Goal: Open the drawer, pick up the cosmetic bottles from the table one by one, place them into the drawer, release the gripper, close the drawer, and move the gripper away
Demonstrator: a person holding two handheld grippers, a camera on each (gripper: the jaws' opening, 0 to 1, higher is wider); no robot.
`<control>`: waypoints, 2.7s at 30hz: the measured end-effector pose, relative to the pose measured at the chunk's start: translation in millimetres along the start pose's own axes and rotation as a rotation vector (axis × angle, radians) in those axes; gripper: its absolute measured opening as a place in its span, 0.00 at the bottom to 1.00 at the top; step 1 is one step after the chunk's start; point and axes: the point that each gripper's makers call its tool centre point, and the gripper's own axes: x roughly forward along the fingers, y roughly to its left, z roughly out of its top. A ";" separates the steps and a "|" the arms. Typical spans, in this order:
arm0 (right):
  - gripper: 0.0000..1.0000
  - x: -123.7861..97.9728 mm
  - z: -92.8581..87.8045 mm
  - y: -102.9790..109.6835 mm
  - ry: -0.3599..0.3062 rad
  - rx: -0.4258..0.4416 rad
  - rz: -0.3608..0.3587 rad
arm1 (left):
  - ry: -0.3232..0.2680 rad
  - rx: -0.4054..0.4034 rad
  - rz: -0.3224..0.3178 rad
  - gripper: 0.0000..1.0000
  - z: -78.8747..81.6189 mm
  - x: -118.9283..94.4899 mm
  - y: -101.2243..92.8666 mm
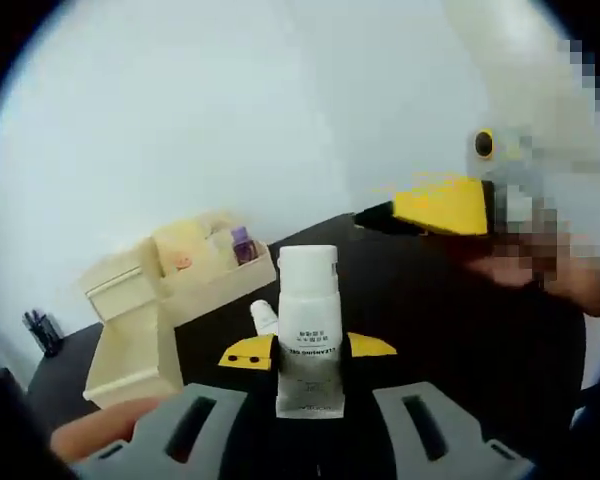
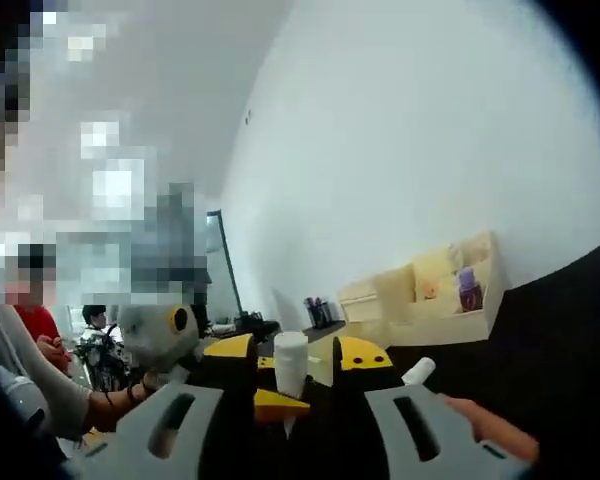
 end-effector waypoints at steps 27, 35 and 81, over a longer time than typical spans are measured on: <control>0.66 7.5 -38.0 -4.6 0.203 -0.230 -0.071 | 0.121 -0.160 0.248 0.20 -0.7 -18.3 150.6; 0.64 7.2 -42.6 -4.1 0.214 -0.216 -0.064 | 0.158 -0.226 0.290 0.20 -9.3 -5.9 177.8; 0.58 8.3 -47.5 3.5 0.235 -0.201 -0.032 | 0.504 -0.384 0.381 0.20 -124.8 65.5 224.2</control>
